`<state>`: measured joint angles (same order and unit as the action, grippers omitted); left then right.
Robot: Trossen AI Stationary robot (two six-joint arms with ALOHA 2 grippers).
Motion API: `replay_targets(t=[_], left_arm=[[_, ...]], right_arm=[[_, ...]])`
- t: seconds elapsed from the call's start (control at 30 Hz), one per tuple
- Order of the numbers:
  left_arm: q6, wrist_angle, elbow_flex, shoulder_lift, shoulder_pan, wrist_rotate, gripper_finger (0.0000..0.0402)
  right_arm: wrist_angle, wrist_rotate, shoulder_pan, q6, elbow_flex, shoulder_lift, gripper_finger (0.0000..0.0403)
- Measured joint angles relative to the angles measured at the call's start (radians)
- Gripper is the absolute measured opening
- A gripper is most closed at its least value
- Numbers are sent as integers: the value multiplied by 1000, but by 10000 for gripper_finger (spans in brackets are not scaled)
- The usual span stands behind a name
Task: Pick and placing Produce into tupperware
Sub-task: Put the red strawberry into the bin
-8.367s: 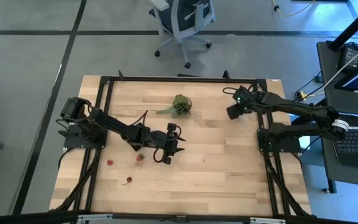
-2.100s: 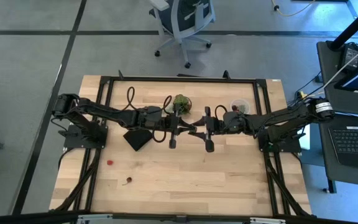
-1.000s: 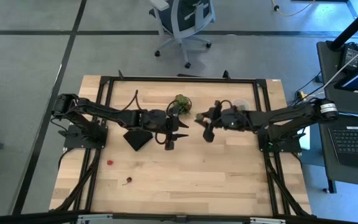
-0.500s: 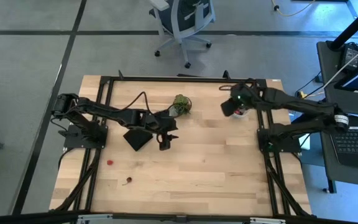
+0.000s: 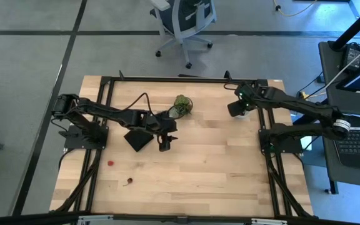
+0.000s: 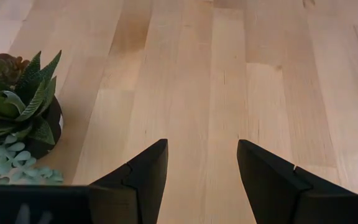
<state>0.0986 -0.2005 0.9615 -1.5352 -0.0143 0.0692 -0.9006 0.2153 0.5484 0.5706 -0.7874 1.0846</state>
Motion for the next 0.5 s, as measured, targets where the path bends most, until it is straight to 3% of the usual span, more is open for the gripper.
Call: replay_targets(t=[0.5], left_arm=[[4,-1,0,0,0,0,186]], right_arm=[[103,1,40,-33,76,126,141]])
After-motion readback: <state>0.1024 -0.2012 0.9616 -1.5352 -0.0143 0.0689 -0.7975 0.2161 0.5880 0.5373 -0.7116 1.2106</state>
